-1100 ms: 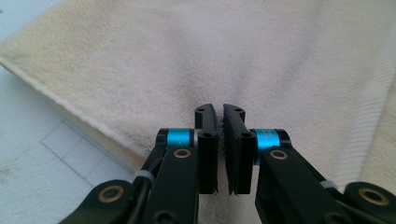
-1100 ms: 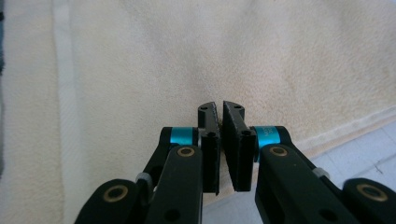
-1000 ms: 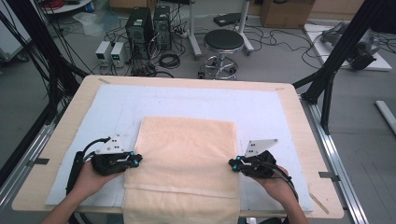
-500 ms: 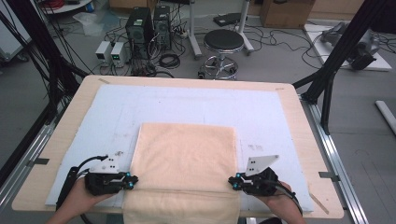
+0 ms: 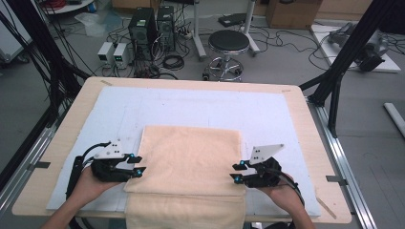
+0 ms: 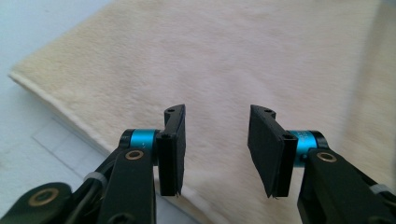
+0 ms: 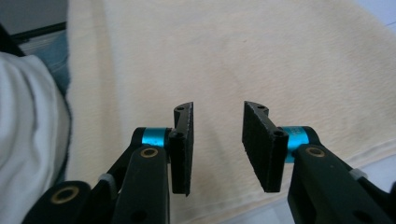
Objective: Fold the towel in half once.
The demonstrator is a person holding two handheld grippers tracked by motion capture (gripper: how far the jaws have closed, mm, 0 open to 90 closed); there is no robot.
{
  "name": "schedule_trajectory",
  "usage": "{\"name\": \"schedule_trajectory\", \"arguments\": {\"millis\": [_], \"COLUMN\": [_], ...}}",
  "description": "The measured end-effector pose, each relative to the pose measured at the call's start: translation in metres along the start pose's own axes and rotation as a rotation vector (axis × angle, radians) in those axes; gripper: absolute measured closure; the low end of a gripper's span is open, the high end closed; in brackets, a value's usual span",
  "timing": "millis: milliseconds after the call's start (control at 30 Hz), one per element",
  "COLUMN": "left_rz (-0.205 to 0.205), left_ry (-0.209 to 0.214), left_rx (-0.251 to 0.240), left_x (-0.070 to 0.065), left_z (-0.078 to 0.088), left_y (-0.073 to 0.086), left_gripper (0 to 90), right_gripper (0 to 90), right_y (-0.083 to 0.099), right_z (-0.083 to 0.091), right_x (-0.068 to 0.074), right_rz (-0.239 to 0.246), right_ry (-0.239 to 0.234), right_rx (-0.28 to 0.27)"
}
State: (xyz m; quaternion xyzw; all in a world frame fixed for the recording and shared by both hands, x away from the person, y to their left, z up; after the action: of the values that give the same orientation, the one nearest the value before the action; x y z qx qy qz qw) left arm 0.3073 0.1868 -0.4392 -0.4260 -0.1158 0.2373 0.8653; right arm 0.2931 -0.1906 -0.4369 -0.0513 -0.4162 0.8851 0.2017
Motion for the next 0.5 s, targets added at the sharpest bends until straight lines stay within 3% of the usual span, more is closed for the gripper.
{"name": "schedule_trajectory", "arguments": {"millis": [67,267,367,400,500], "left_rz": [0.022,0.085,0.116,0.138,0.17], "left_ry": [-0.033,-0.105,-0.123,-0.128,-0.184], "left_rx": [0.001,-0.001,-0.007,-0.034,-0.019], "left_x": [0.01,0.045,0.062,0.07,0.088], "left_z": [-0.006,-0.024,-0.033,-0.036,-0.043], "left_y": [-0.001,-0.007,-0.014,-0.017,-0.02], "left_gripper": [54.0,52.3,51.0,49.8,45.7], "right_gripper": [59.3,54.0,49.9,49.4,44.7], "right_y": [-0.002,-0.002,-0.006,-0.008,-0.015], "right_z": [-0.001,-0.008,-0.015,-0.018,-0.026], "right_x": [-0.011,-0.063,-0.084,-0.09,-0.108], "right_rz": [-0.02,-0.089,-0.126,-0.127,-0.144], "right_ry": [0.025,0.164,0.197,0.21,0.226], "right_rx": [-0.003,-0.003,-0.002,0.001,0.001]}}
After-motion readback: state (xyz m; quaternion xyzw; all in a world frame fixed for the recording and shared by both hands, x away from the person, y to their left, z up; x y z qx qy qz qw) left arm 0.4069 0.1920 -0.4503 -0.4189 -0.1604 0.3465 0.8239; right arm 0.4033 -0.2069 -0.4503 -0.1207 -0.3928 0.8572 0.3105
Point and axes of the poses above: each handheld gripper's, and its own axes: z roughly backward along the jaws, y roughly out of its underside, x roughly to its left, the point moved 6 cm from there along -z, roughly forward along the jaws, and after that the axes turned 2 degrees about -z, right-handed, at the moved point
